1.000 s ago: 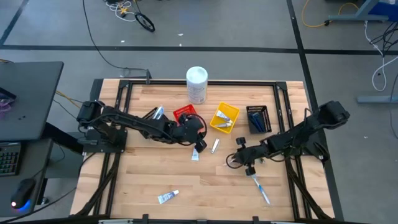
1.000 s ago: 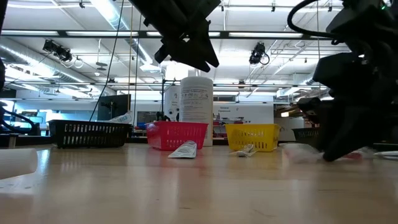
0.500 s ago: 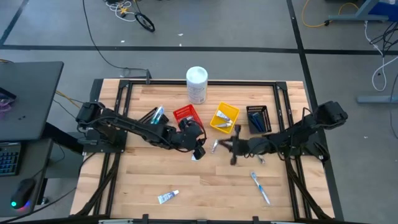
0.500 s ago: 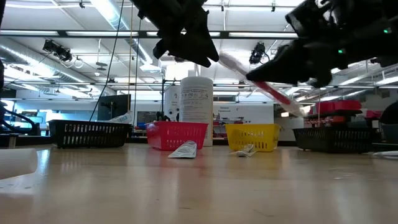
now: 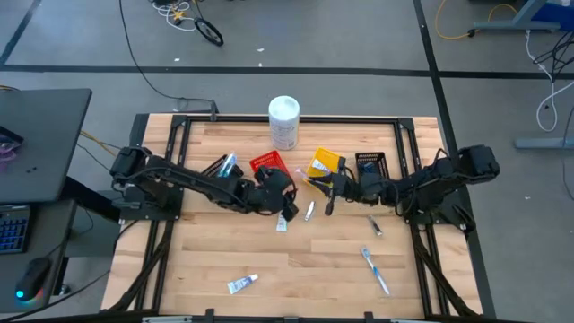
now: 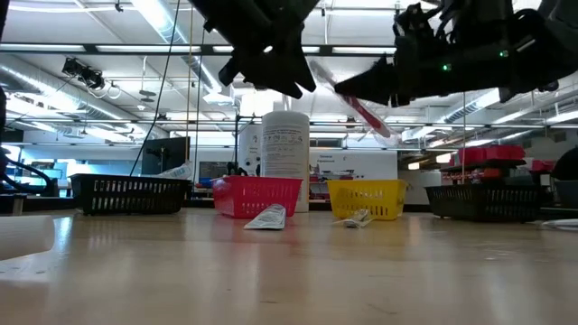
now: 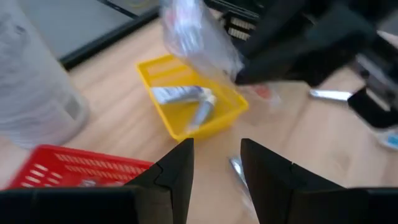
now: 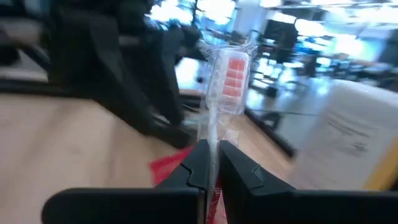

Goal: Pick & Place Travel size toiletries
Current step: Put the red toothbrush into the left black basket

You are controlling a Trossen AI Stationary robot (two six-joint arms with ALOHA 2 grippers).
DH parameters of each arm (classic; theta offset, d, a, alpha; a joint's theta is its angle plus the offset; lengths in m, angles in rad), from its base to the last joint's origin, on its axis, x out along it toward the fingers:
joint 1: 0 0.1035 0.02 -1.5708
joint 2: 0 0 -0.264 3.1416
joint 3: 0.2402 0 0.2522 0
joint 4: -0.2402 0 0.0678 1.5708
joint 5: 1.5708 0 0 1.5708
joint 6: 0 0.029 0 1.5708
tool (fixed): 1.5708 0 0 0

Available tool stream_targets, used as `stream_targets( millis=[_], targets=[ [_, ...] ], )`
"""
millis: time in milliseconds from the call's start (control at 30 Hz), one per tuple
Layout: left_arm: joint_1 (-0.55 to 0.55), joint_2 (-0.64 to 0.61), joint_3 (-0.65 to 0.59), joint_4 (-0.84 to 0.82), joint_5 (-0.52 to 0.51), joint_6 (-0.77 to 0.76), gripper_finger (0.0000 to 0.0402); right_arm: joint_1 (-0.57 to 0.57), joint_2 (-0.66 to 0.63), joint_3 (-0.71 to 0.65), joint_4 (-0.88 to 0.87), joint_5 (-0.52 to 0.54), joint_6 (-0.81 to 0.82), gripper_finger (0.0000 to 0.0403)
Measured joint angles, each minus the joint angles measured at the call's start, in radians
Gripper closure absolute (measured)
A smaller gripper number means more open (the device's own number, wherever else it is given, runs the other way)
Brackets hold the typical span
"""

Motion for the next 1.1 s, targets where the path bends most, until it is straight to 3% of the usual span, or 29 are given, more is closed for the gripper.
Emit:
stream_targets(
  millis=[233, 667, 900, 1100],
  targets=[
    [-0.001, 0.0, 0.0, 0.042, -0.002, 0.012, 0.026, -0.019, -0.001, 0.0, 0.189, -0.174, 0.141, 0.038],
    [-0.015, 0.018, 0.002, 0.317, 0.166, 0.256, 0.026, -0.018, -0.001, 0.0, 0.28, -0.23, 0.189, 0.0379],
    [-0.016, 0.142, 0.001, 0.505, 0.173, 0.33, 0.026, -0.018, -0.002, 0.003, 0.316, -0.345, 0.187, 0.0379],
    [-0.015, 0.185, 0.001, 0.567, 0.139, 0.34, 0.026, -0.018, -0.002, 0.003, 0.302, -0.364, 0.187, 0.0379]
  ],
)
